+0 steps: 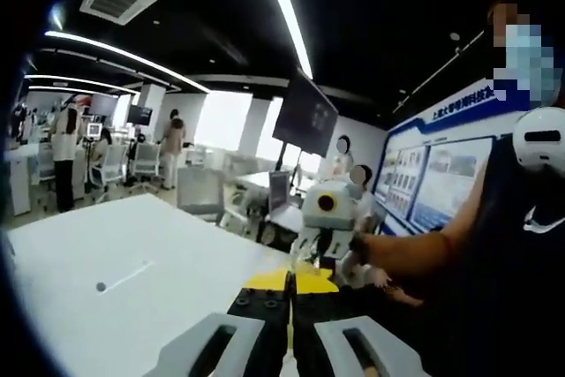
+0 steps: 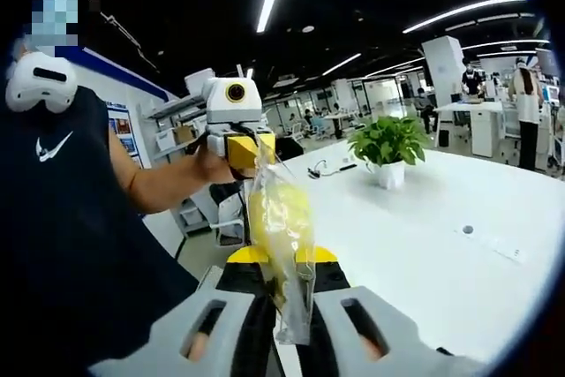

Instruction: Compare the silicone blocks by pressing each to a similar depth, holding the contact briefly, and releasing to observe deformation and rebound differences across the visible hardness samples.

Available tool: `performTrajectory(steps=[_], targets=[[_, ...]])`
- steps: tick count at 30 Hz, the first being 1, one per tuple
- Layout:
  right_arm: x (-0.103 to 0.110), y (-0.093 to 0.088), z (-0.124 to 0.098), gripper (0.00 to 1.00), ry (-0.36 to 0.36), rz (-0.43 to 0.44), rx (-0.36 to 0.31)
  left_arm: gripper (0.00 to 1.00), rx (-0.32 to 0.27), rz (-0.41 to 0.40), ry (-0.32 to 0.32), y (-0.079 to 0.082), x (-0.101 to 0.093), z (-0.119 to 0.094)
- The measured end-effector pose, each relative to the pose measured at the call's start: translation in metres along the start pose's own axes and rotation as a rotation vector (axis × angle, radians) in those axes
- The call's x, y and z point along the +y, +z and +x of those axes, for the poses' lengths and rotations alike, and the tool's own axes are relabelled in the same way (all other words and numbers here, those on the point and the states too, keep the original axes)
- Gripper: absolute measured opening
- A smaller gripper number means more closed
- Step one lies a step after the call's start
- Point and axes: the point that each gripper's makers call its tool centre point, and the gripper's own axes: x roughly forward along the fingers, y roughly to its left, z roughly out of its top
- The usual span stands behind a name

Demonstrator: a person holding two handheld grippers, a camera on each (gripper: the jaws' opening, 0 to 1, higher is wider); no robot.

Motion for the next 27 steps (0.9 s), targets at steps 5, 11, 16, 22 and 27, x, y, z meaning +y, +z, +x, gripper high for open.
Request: performTrajectory(steps=[5, 11, 16, 22, 27], targets=[[0.001, 0.002, -0.002, 0.00, 0.010, -0.004, -0.004, 0.00, -0.012, 0.001, -0.010, 0.002, -0.002, 0.002], [0.004, 0.007, -0.002, 0.03, 0.015, -0.012, -0.062, 0.00, -0.014, 0.015, 0.005, 0.009, -0.004, 0.000], [0.002, 0.011, -0.002, 0.08, 0.016, 0.013, -0.122, 0.00, -0.022, 0.007, 0.001, 0.016, -0.006, 0.002], [0.005, 0.010, -0.003, 0.11, 0.019, 0.011, -0.138, 0.00, -0.034, -0.024, -0.002, 0.019, -0.007, 0.006], [0.003, 0.012, -0.006, 0.12, 0.010, -0.004, -0.151, 0.00, -0.052, -0.046, -0.011, 0.023, -0.009, 0.009]])
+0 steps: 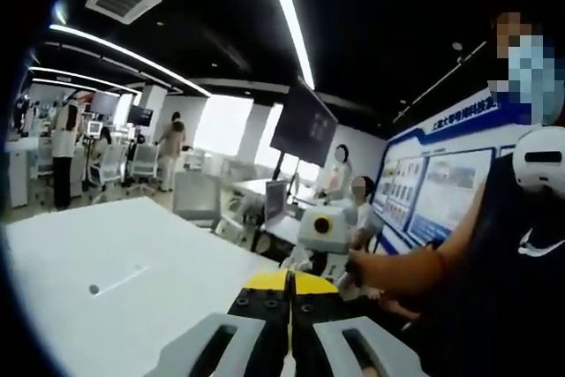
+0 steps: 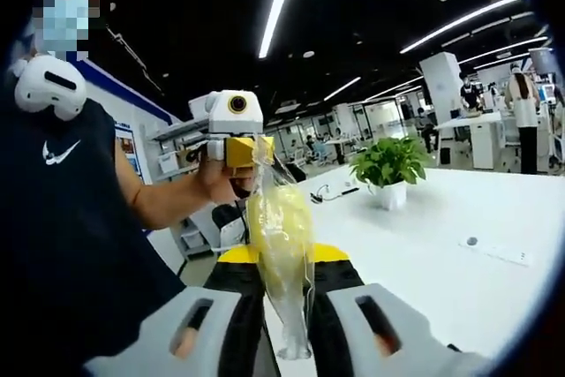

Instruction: Compare the silicone blocks by pressing each to a similar depth, holding the contact briefly, and releasing to observe deformation and rebound differences across the visible hardness samples.

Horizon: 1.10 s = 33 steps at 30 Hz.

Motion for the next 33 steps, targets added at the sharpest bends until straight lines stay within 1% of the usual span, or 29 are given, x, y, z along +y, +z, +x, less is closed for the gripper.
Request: performTrajectory(steps=[4, 10, 11, 12, 13, 14, 17, 18, 19, 21, 22, 23, 24, 27, 31, 33], targets=[[0.001, 0.001, 0.000, 0.14, 0.017, 0.013, -0.015, 0.00, -0.005, 0.002, 0.000, 0.003, -0.001, 0.001], [-0.001, -0.002, 0.003, 0.18, 0.002, 0.016, -0.019, 0.00, -0.002, -0.011, 0.006, 0.002, -0.001, 0.000], [0.000, -0.001, 0.003, 0.21, 0.006, 0.024, -0.027, 0.00, -0.003, -0.011, 0.007, 0.001, -0.001, 0.000], [-0.002, 0.002, 0.003, 0.26, 0.005, 0.036, -0.056, 0.00, -0.001, -0.016, 0.008, 0.000, -0.001, 0.001], [-0.003, 0.003, 0.003, 0.32, -0.004, 0.041, -0.063, 0.00, -0.001, -0.015, 0.010, 0.000, -0.001, 0.001], [-0.004, 0.003, 0.004, 0.40, -0.014, 0.040, -0.064, 0.00, -0.001, -0.012, 0.013, -0.001, -0.001, 0.002], [-0.006, 0.002, 0.004, 0.53, -0.030, 0.039, -0.070, 0.00, 0.010, -0.015, 0.016, -0.006, 0.001, 0.005], [-0.009, 0.001, 0.004, 0.59, -0.044, 0.035, -0.074, 0.00, 0.014, -0.018, 0.016, -0.009, 0.001, 0.006], [-0.010, 0.001, 0.004, 0.66, -0.056, 0.030, -0.078, 0.00, 0.015, -0.019, 0.020, -0.010, 0.002, 0.007], [-0.018, 0.002, 0.003, 0.91, -0.114, 0.018, -0.099, 0.00, 0.022, -0.020, 0.020, -0.014, 0.003, 0.008], [-0.029, 0.001, 0.000, 0.96, -0.187, 0.012, -0.096, 0.00, 0.025, -0.024, 0.020, -0.016, 0.004, 0.008], [-0.027, -0.004, -0.001, 0.97, -0.176, 0.003, -0.081, 0.00, 0.025, -0.026, 0.020, -0.016, 0.004, 0.008], [-0.029, -0.003, -0.002, 0.97, -0.187, -0.010, -0.092, 0.00, 0.026, -0.030, 0.020, -0.017, 0.004, 0.008], [-0.029, -0.003, -0.009, 0.97, -0.200, -0.010, -0.116, 0.00, 0.025, -0.034, 0.021, -0.017, 0.005, 0.007], [-0.039, -0.003, -0.018, 0.97, -0.267, -0.036, -0.102, 0.00, 0.014, -0.045, 0.018, -0.015, 0.004, 0.008], [-0.043, -0.001, -0.024, 0.97, -0.292, -0.051, -0.112, 0.00, -0.005, -0.062, 0.014, -0.013, 0.004, 0.008]])
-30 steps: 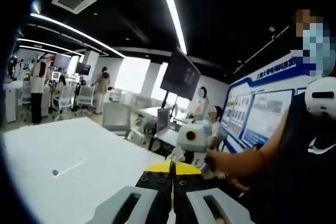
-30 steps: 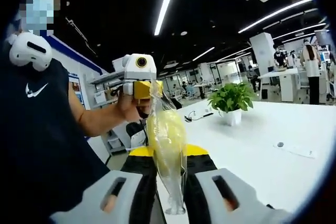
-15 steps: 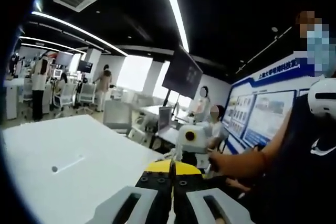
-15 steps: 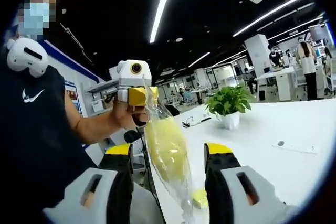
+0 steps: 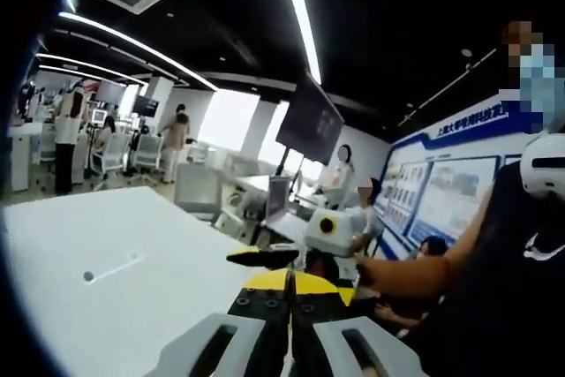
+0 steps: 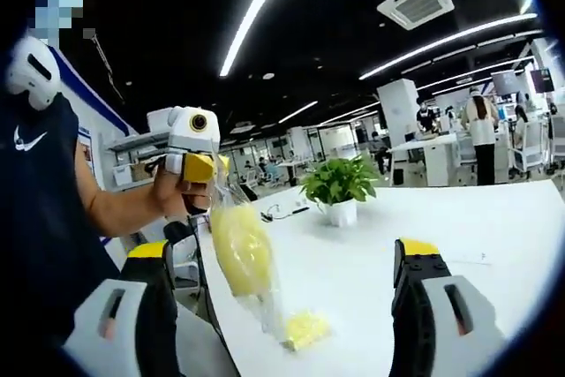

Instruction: Compare the silicone blocks by pressing each to a similar depth, holding the contact briefly, and releasing to observe deformation and rebound differences across the visible hardness samples.

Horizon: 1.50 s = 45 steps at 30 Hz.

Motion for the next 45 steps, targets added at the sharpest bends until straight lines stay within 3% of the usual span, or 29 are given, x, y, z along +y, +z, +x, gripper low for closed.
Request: performTrajectory(steps=[3, 7, 11, 14, 18, 19, 20, 22, 24, 29, 32, 34, 36, 45], targets=[[-0.015, -0.001, -0.009, 0.97, -0.083, -0.065, 0.013, 0.00, -0.022, -0.023, 0.001, 0.003, 0.002, 0.001], [-0.035, -0.013, -0.029, 0.97, -0.187, -0.078, 0.044, 0.00, -0.038, -0.033, 0.017, 0.007, 0.007, 0.002], [-0.048, -0.017, -0.056, 0.97, -0.283, -0.099, 0.021, 0.00, -0.054, -0.035, 0.027, 0.010, 0.009, 0.004], [-0.058, -0.032, -0.075, 0.97, -0.354, -0.118, 0.070, 0.00, -0.056, -0.038, 0.031, 0.010, 0.011, 0.007], [-0.064, -0.046, -0.096, 0.97, -0.406, -0.143, 0.086, 0.00, -0.055, -0.045, 0.037, 0.007, 0.014, 0.012], [-0.067, -0.060, -0.104, 0.97, -0.427, -0.173, 0.131, 0.00, -0.054, -0.049, 0.035, 0.006, 0.014, 0.012], [-0.068, -0.075, -0.110, 0.97, -0.443, -0.147, 0.161, 0.00, -0.054, -0.052, 0.036, 0.005, 0.015, 0.014], [-0.067, -0.089, -0.117, 0.97, -0.448, -0.088, 0.160, 0.00, -0.054, -0.060, 0.036, 0.002, 0.017, 0.015], [-0.068, -0.099, -0.126, 0.97, -0.468, -0.083, 0.155, 0.00, -0.052, -0.066, 0.034, 0.000, 0.017, 0.016], [-0.066, -0.109, -0.139, 0.97, -0.497, -0.074, 0.134, 0.00, -0.051, -0.077, 0.034, -0.002, 0.019, 0.017], [-0.067, -0.121, -0.143, 0.97, -0.515, -0.095, 0.167, 0.00, -0.052, -0.091, 0.044, -0.007, 0.022, 0.018], [-0.069, -0.138, -0.146, 0.97, -0.526, -0.133, 0.218, 0.00, -0.054, -0.105, 0.053, -0.012, 0.025, 0.019], [-0.070, -0.152, -0.148, 0.97, -0.532, -0.109, 0.244, 0.00, -0.056, -0.118, 0.067, -0.017, 0.029, 0.020], [-0.070, -0.156, -0.144, 0.97, -0.530, -0.105, 0.209, 0.00, -0.069, -0.149, 0.086, -0.022, 0.036, 0.019]])
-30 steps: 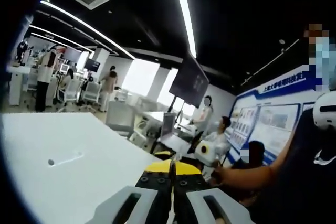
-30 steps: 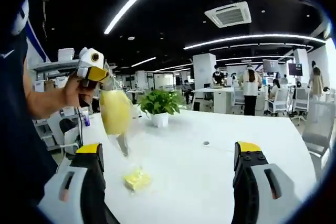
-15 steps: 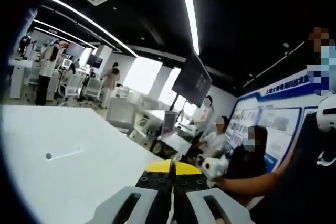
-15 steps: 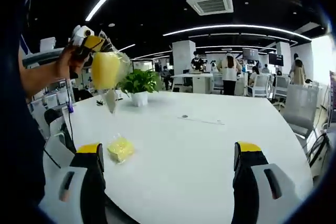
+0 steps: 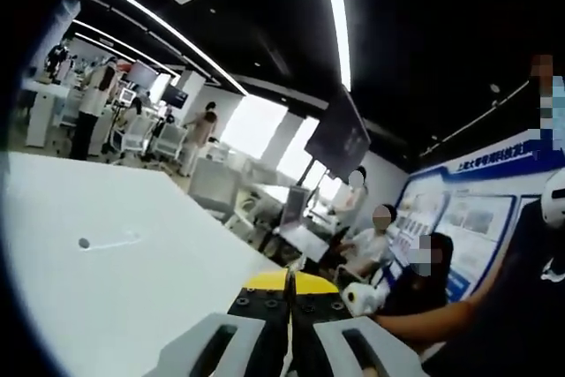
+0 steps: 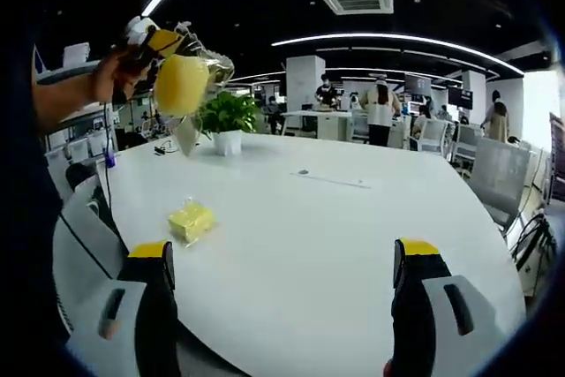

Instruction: Compare the silicone blocks by pressing each to a similar depth, holding the contact briefly, and releasing to observe deformation and rebound differences across the visible hardness samples.

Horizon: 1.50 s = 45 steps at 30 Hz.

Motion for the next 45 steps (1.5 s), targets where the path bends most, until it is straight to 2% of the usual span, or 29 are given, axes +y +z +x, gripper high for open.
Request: performTrajectory(steps=[7, 11, 17, 29, 33, 38, 45], targets=[[0.005, -0.001, 0.009, 0.97, 0.028, 0.001, 0.003, 0.00, -0.012, -0.020, 0.017, -0.001, 0.012, 0.001], [0.006, -0.005, 0.016, 0.97, 0.026, 0.000, -0.010, 0.00, -0.013, -0.046, 0.037, -0.010, 0.024, 0.004], [0.006, -0.014, 0.023, 0.97, 0.023, 0.035, 0.013, 0.00, -0.016, -0.109, 0.042, -0.023, 0.035, 0.008], [0.001, -0.014, 0.026, 0.97, 0.010, 0.040, 0.009, 0.00, -0.013, -0.198, 0.075, -0.055, 0.060, 0.026], [0.002, -0.015, 0.025, 0.97, 0.008, 0.050, 0.010, 0.00, 0.007, -0.213, 0.081, -0.073, 0.068, 0.031], [0.008, -0.019, 0.025, 0.97, 0.013, 0.049, 0.023, 0.00, 0.088, -0.239, 0.057, -0.112, 0.079, 0.045], [0.015, -0.026, 0.024, 0.97, 0.023, 0.059, 0.041, 0.00, 0.130, -0.283, 0.058, -0.145, 0.087, 0.056]])
